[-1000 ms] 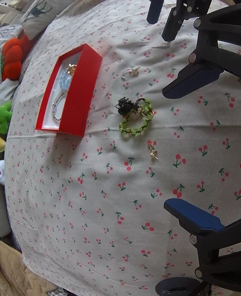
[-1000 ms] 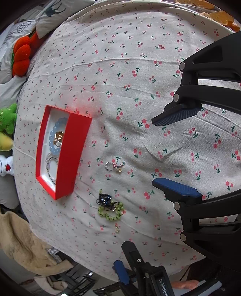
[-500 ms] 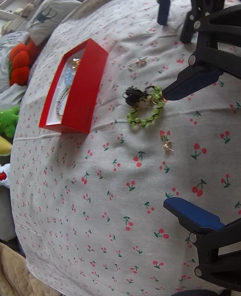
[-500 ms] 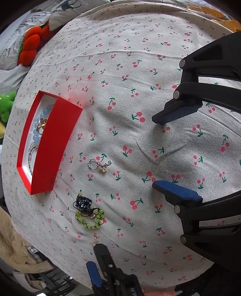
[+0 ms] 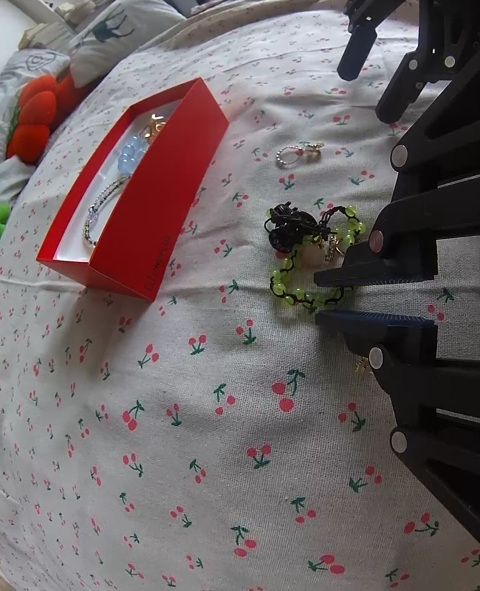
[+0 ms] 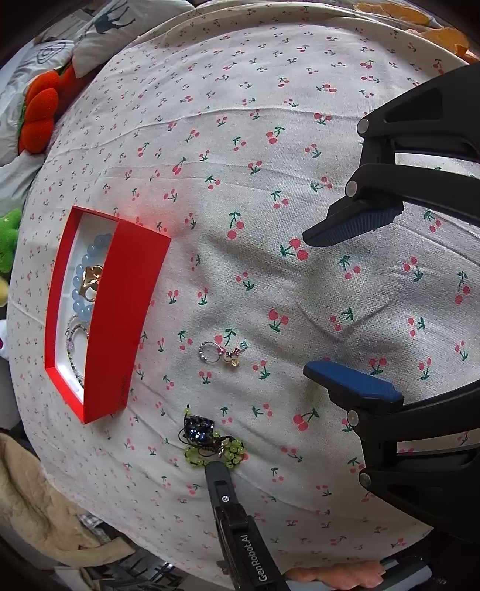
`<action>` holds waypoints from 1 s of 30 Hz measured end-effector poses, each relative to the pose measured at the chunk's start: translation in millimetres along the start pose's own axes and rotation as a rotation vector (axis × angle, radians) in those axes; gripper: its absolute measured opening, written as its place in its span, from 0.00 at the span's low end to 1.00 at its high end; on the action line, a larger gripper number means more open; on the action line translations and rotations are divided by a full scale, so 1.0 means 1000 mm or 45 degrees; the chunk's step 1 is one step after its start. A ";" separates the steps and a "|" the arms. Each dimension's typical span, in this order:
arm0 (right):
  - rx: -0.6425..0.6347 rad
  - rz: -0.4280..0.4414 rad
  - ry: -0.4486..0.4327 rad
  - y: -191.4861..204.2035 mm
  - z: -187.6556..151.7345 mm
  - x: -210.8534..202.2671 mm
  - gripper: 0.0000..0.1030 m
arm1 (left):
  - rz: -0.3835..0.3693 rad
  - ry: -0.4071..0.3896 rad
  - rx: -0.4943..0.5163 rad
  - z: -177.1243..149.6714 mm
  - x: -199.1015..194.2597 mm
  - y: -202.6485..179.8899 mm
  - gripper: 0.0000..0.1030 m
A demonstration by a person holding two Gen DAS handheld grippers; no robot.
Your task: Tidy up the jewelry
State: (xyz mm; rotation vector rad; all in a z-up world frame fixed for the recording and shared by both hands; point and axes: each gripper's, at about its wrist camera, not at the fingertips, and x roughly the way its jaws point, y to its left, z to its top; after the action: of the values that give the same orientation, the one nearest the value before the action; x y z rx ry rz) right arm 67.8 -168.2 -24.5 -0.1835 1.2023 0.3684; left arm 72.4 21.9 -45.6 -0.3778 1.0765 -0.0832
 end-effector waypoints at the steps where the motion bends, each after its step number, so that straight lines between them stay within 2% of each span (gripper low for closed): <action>1: 0.009 0.003 -0.002 0.000 0.001 -0.001 0.65 | -0.005 0.001 -0.007 0.000 0.000 0.000 0.01; 8: 0.088 0.050 -0.006 0.001 0.010 -0.003 0.65 | -0.004 -0.015 -0.037 0.000 -0.019 0.004 0.01; 17: 0.145 0.117 -0.020 0.018 0.030 0.000 0.65 | -0.085 -0.100 -0.054 -0.001 -0.063 0.008 0.01; 23: 0.185 0.153 -0.028 0.029 0.044 0.006 0.65 | -0.136 -0.163 -0.021 -0.003 -0.095 0.005 0.01; 30: 0.256 0.220 -0.007 0.042 0.058 0.018 0.65 | -0.061 -0.162 -0.035 -0.006 -0.105 0.018 0.01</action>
State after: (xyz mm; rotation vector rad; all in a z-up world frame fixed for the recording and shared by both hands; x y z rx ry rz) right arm 108.9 -107.2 -18.7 0.0954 1.2450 0.3952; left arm 14.7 63.0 34.3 -0.4284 0.9440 -0.0857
